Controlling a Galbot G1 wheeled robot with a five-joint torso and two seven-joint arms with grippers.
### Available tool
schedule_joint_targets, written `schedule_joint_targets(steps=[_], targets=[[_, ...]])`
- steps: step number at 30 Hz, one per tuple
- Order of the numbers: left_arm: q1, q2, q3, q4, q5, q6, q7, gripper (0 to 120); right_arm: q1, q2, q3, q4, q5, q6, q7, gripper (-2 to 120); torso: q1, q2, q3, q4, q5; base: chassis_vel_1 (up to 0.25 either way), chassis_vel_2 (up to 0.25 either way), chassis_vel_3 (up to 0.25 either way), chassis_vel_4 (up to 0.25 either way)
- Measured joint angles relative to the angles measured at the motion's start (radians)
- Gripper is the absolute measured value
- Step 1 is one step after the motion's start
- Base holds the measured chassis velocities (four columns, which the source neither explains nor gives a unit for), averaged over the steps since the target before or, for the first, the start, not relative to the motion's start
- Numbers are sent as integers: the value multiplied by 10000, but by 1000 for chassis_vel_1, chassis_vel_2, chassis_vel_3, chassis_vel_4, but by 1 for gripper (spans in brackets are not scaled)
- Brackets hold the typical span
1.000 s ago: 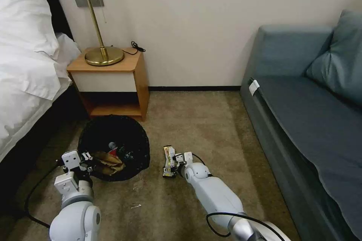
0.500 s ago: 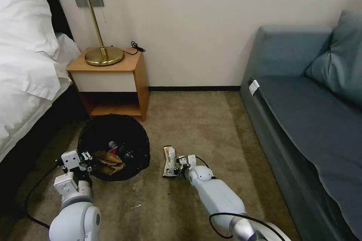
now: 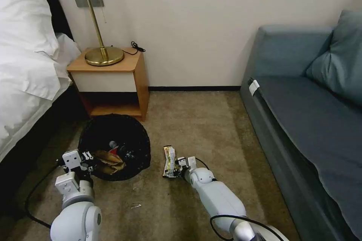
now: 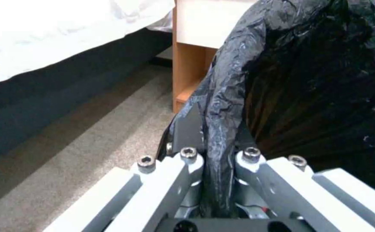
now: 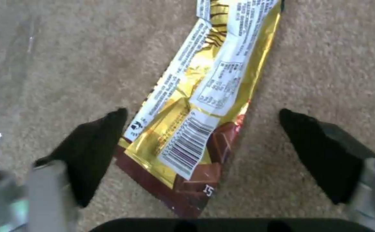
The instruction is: Pick up the trash bin, then pick up the garbage on the floor and place it into the trash bin.
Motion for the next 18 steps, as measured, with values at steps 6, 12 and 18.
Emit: schedule_joint_targets(steps=[6, 12, 18], targets=[[-53, 1, 12, 25, 11, -1, -1, 3, -98, 0, -4, -29, -165, 92, -19, 64, 0, 0, 0, -1, -1, 0, 0, 0, 0], [-58, 1, 33, 39, 28, -1, 1, 3, -152, -3, 11, -97, -355, 204, -46, 41, 0, 1, -1, -3, -3, 0, 0, 0, 0], [-57, 1, 17, 31, 23, -1, 2, 3, -198, -2, 28, -124, -453, 254, -68, 18, 0, 1, 0, -1, 0, 0, 0, 0, 0]])
